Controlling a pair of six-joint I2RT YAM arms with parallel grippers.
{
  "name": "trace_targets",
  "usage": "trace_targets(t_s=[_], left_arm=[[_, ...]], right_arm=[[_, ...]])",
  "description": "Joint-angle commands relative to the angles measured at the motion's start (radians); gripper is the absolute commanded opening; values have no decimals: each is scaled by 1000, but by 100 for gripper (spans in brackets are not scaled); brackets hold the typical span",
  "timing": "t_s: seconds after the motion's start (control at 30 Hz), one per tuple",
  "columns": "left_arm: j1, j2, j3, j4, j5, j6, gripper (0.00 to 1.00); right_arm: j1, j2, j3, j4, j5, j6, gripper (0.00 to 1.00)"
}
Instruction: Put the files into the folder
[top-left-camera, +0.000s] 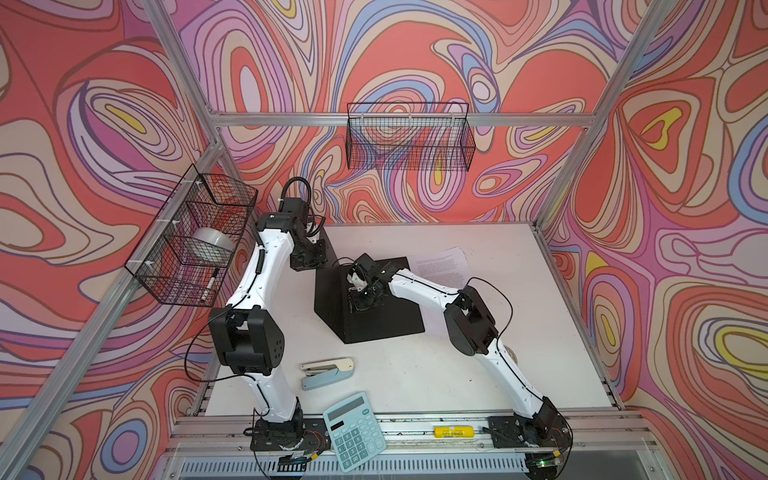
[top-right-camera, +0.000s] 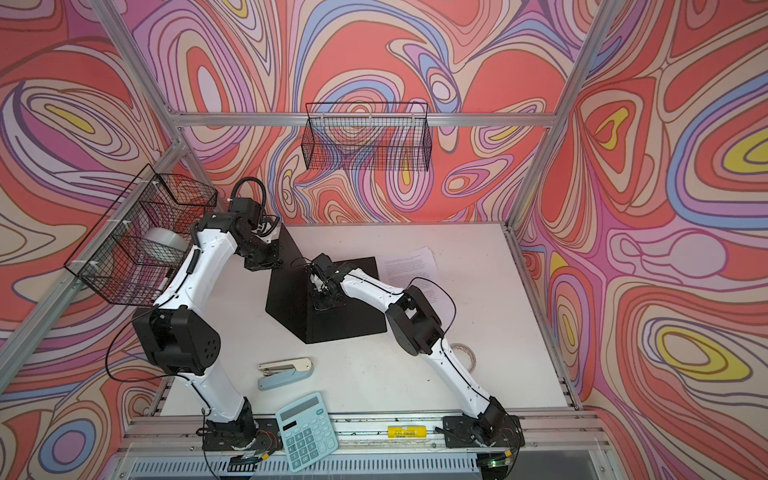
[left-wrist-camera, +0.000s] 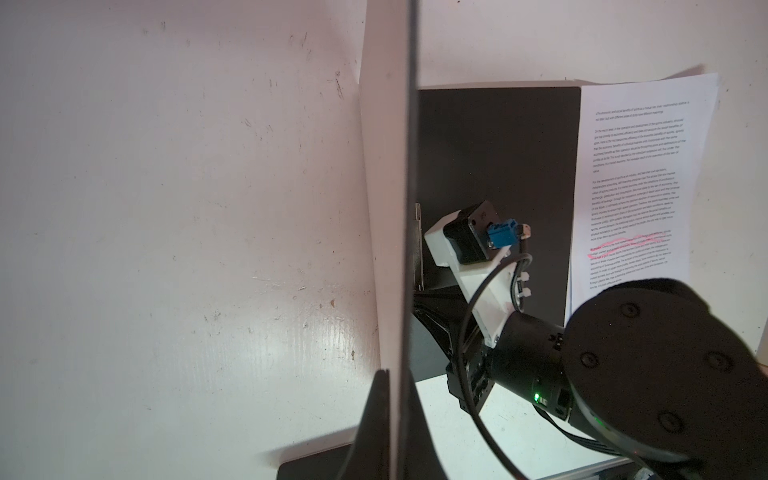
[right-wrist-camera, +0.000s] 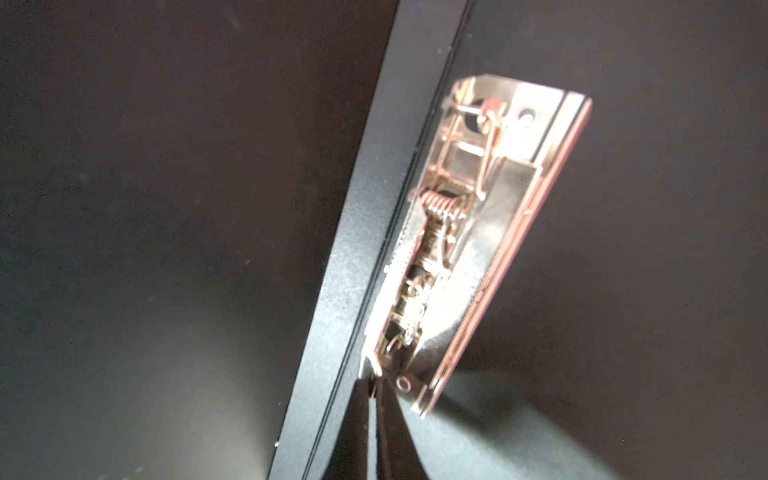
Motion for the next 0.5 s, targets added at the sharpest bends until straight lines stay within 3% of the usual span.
trace_targets(t_s=[0.0,0.47], left_arm=[[1,14,29,-67,47,26,0],[1,14,32,-80,32,66,0]], right_arm=[[-1,82,-9,-54,75,-10,3],[3,116,58,-127,206,-16,0]])
